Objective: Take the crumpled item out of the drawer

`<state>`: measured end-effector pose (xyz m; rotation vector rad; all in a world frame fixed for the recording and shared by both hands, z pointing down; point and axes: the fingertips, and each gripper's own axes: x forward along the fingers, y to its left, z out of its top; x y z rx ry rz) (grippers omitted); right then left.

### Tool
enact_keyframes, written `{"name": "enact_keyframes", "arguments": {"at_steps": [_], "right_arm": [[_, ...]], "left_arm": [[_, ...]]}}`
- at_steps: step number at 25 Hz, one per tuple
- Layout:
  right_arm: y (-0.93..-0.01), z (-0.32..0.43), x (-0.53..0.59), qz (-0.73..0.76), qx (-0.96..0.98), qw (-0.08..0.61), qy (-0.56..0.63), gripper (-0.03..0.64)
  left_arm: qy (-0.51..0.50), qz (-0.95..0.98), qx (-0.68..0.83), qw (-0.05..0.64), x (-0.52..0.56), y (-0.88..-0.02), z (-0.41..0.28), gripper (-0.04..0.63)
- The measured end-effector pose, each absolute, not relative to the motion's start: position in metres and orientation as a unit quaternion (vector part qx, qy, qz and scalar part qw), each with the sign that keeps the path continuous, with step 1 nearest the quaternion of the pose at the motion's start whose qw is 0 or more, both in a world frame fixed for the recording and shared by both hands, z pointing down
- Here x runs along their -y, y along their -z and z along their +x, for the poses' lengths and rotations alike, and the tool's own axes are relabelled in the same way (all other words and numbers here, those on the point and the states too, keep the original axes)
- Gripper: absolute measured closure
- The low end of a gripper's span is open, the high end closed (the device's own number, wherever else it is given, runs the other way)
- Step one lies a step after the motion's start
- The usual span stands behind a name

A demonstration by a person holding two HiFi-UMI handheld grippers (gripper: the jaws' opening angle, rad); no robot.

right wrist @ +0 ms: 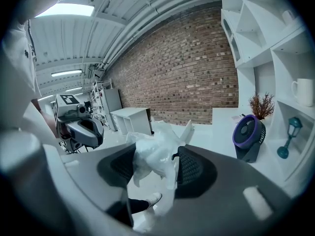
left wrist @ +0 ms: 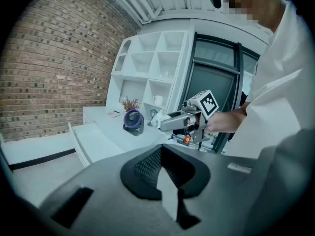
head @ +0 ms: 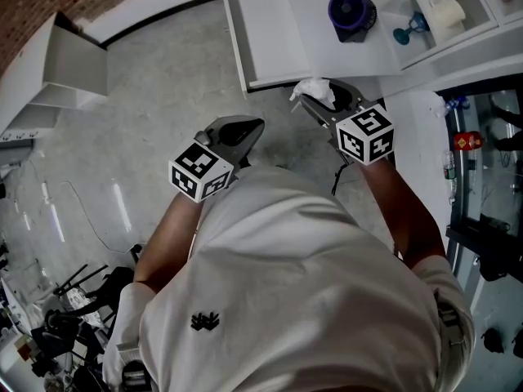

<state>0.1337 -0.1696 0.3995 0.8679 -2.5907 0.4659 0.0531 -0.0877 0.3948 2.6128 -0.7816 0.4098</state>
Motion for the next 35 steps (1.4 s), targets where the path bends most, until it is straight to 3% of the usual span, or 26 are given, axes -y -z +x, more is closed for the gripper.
{"name": "enact_keyframes", "arguments": {"at_steps": [35], "right_arm": [[-0.394,0.137,0.158,0.291,0.927,0.178,-0.157,0.394]], "left_arm": [[-0.145,0.926,0.286,0.199,0.093,-0.402,0.060,0.589]]}}
